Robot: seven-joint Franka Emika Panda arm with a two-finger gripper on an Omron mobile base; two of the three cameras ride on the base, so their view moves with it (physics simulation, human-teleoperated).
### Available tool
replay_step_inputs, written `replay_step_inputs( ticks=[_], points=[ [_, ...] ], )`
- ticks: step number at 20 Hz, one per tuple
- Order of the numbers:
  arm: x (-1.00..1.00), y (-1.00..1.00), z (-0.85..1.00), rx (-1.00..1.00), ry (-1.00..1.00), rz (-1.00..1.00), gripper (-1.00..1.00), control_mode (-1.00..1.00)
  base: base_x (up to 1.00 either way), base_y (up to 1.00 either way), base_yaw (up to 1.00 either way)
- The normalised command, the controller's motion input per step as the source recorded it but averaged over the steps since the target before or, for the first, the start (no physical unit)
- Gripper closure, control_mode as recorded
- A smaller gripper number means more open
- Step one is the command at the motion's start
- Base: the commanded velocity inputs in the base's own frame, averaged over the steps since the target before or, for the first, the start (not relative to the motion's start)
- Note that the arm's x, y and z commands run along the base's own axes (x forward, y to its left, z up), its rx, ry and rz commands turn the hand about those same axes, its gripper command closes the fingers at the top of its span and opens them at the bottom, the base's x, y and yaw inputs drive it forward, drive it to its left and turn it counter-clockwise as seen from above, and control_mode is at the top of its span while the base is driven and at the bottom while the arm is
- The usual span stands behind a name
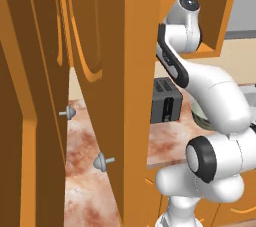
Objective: Pick the eggplants from the cabinet and place them in one bowl. Pick the sweet potato from the sink and place it in the other bowl.
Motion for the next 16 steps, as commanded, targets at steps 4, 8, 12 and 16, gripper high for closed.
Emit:
replay_step_inputs(
  ticks=[4, 8, 12, 16],
  points=[
    [0.59, 0.00, 0.02, 0.01, 0.00, 0.00, -1.00, -1.00, 0.00, 0.00, 0.00],
    [0.59, 0.04, 0.01, 0.00, 0.00, 0.00, -1.00, -1.00, 0.00, 0.00, 0.00],
    [0.38, 0.01, 0.00, 0.00, 0.00, 0.00, -1.00, -1.00, 0.00, 0.00, 0.00],
    [0.17, 0.00, -0.05, 0.00, 0.02, 0.00, 1.00, -1.00, 0.00, 0.00, 0.00]
  ],
)
